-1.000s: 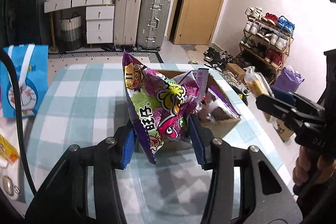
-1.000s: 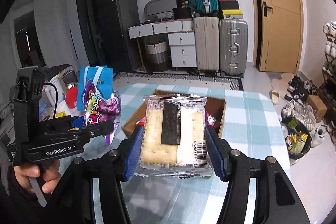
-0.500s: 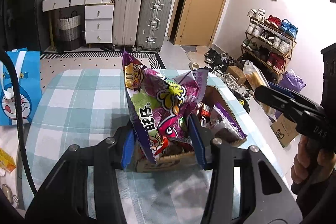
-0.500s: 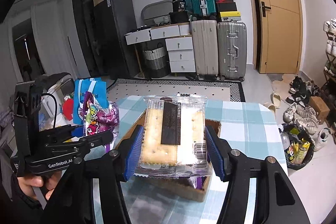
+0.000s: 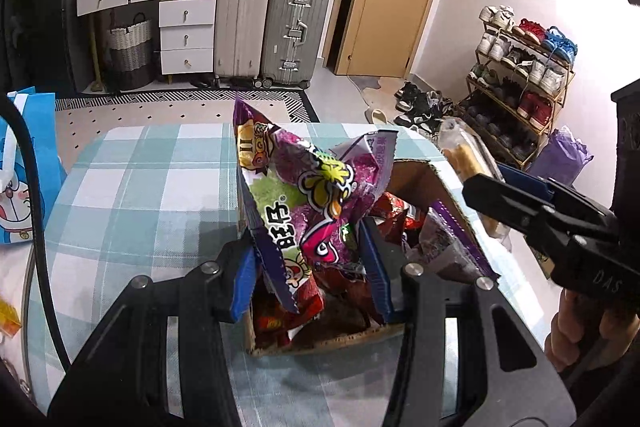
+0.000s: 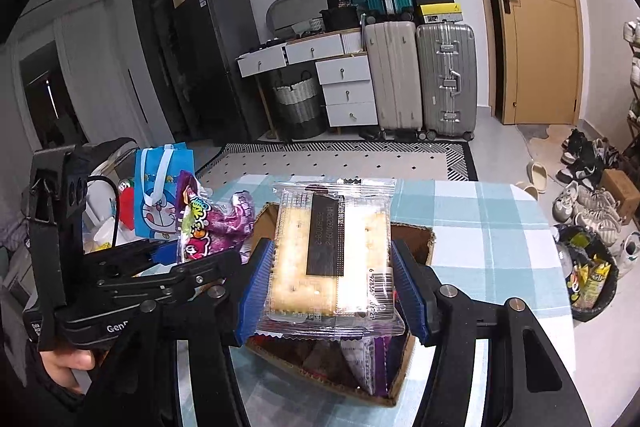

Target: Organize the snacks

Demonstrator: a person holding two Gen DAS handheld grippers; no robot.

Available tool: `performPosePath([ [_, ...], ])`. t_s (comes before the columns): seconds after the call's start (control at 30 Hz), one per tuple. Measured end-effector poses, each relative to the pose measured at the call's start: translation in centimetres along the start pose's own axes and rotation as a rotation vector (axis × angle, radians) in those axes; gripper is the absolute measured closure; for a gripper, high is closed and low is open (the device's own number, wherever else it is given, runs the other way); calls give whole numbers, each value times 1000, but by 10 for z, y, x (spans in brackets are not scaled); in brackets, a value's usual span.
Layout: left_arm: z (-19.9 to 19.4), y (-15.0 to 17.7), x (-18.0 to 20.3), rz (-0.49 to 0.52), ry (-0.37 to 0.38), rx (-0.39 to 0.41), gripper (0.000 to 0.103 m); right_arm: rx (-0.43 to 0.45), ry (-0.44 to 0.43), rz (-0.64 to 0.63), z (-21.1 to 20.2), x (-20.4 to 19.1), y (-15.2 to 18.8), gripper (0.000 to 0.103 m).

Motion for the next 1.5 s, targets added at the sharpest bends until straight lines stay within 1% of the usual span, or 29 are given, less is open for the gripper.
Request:
performPosePath([
  [0.17, 19, 0, 7, 16, -5, -11, 59, -11, -23, 29, 12, 10, 1, 45],
  [0.3, 33, 1, 10, 25, -6, -27, 59, -25, -28, 38, 22, 16, 3, 45],
  [0.37, 39, 2, 14, 33, -13, -31, 59, -17, -25, 40, 24, 20, 4, 45],
  [0.5, 49, 5, 16, 42, -17, -47, 59, -32, -24, 82, 33, 31, 7, 45],
  [0.63, 54, 8, 18, 51, -21, -57, 58, -66, -26, 85, 43, 36, 14, 45],
  [0.77, 54, 8, 19, 70, -26, -61, 58, -67, -27, 93, 41, 38, 18, 45],
  [0.8, 52, 8, 19, 74, -32, -61, 55, -67, -33, 92, 40, 37, 19, 45],
  [0.87, 51, 9, 20, 77, -39, -64, 53, -70, -40, 88, 37, 36, 19, 44],
  [0.97, 46, 9, 17, 72, -42, -73, 40, -69, -59, 81, 33, 35, 18, 43],
  [1.03, 40, 11, 15, 78, -47, -66, 35, -56, -63, 77, 28, 34, 18, 41],
  [1.07, 36, 12, 15, 81, -38, -60, 27, -54, -67, 75, 25, 33, 18, 40],
  [1.1, 31, 13, 14, 81, -34, -52, 19, -52, -69, 69, 22, 33, 18, 34],
  [1.13, 26, 13, 13, 82, -37, -41, 19, -44, -65, 57, 19, 32, 18, 25],
  [1.2, 16, 15, 12, 88, -43, -23, 18, -21, -42, 43, 11, 30, 19, 22],
  [1.23, 12, 16, 10, 86, -45, -17, 17, -17, -51, 45, 8, 30, 19, 19],
  [1.27, 8, 17, 9, 82, -45, -13, 12, -14, -61, 50, 5, 31, 20, 17],
  [1.3, 3, 18, 6, 73, -47, -5, 6, -10, -65, 56, 2, 31, 20, 14],
  [1.33, -2, 20, 4, 63, -45, 2, 2, -7, -65, 58, -1, 31, 21, 12],
  [1.4, -17, 27, -3, 36, -22, 26, 1, -3, -58, 59, -7, 31, 23, 9],
  [1.5, -36, 36, -14, 13, 0, 55, 1, 29, -66, 50, -20, 27, 31, 1],
])
Point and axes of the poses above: each gripper's, at about its wrist camera, not at the fingertips, and z roughly the way its jaws point, x to its right, y to its underside, the point moved 2 cm from there along z, roughly the way its jaws point, and after that the axes turned 12 degrees about -y, right-handed, at the moved point
